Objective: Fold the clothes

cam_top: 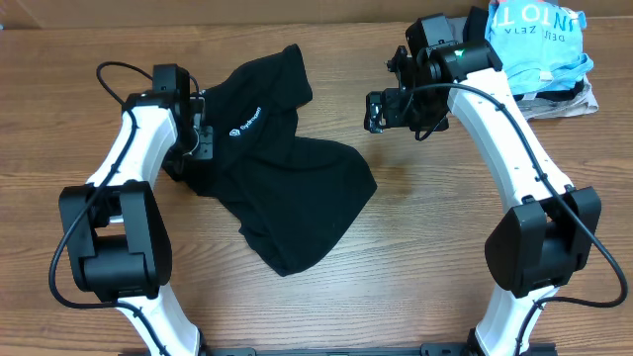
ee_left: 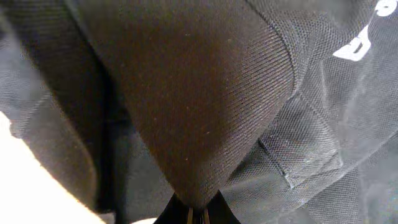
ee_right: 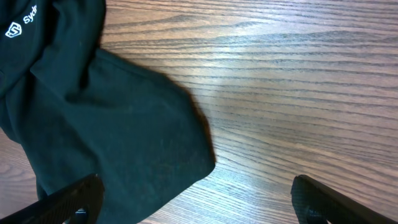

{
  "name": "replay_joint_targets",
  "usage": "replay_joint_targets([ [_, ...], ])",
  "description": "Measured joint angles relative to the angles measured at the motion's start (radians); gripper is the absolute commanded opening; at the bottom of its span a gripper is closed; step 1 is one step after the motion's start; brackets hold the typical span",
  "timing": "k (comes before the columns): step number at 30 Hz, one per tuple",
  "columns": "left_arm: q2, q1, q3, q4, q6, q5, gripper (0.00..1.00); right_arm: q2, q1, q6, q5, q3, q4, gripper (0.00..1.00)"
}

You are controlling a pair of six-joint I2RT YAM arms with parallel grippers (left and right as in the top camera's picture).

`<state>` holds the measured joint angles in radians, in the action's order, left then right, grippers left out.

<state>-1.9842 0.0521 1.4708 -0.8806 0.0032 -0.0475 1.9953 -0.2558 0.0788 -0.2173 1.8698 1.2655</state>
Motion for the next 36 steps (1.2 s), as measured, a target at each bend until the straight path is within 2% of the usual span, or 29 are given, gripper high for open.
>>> replay_joint_targets([
  [5, 0.000, 0.030, 0.180, 0.015, -0.012, -0.003, 0.04, 0.000, 0.000, 0.000, 0.000, 0.000, 0.000, 1.00],
  [8, 0.000, 0.061, 0.279, 0.151, -0.014, -0.003, 0.04, 0.000, 0.000, -0.001, 0.000, 0.000, 0.000, 1.00],
  [9, 0.000, 0.071, 0.295, 0.199, -0.016, -0.003, 0.11, 0.000, 0.000, 0.000, 0.000, 0.000, 0.000, 1.00],
  [10, 0.000, 0.081, 0.303, 0.241, -0.017, -0.003, 0.52, 0.000, 0.000, 0.000, 0.000, 0.000, 0.000, 1.00],
  [11, 0.001, 0.090, 0.307, 0.270, -0.018, -0.003, 0.83, 0.000, 0.000, 0.000, 0.000, 0.000, 0.000, 1.00],
  [12, 0.001, 0.098, 0.308, 0.285, -0.024, -0.003, 1.00, 0.000, 0.000, 0.000, 0.000, 0.000, 0.000, 1.00],
  [17, 0.001, 0.126, 0.309, 0.207, -0.027, 0.000, 1.00, 0.000, 0.000, 0.000, -0.002, 0.000, -0.001, 1.00],
  [27, 0.001, 0.140, 0.323, -0.265, -0.028, 0.113, 1.00, 0.000, -0.002, 0.000, -0.013, -0.027, 0.063, 0.98],
  [32, 0.001, 0.140, 0.323, -0.317, -0.027, 0.130, 1.00, 0.000, -0.026, 0.000, -0.011, -0.171, -0.036, 0.94],
  [36, 0.001, 0.140, 0.323, -0.316, -0.026, 0.135, 1.00, 0.001, -0.066, -0.006, -0.013, -0.329, -0.192, 0.84],
])
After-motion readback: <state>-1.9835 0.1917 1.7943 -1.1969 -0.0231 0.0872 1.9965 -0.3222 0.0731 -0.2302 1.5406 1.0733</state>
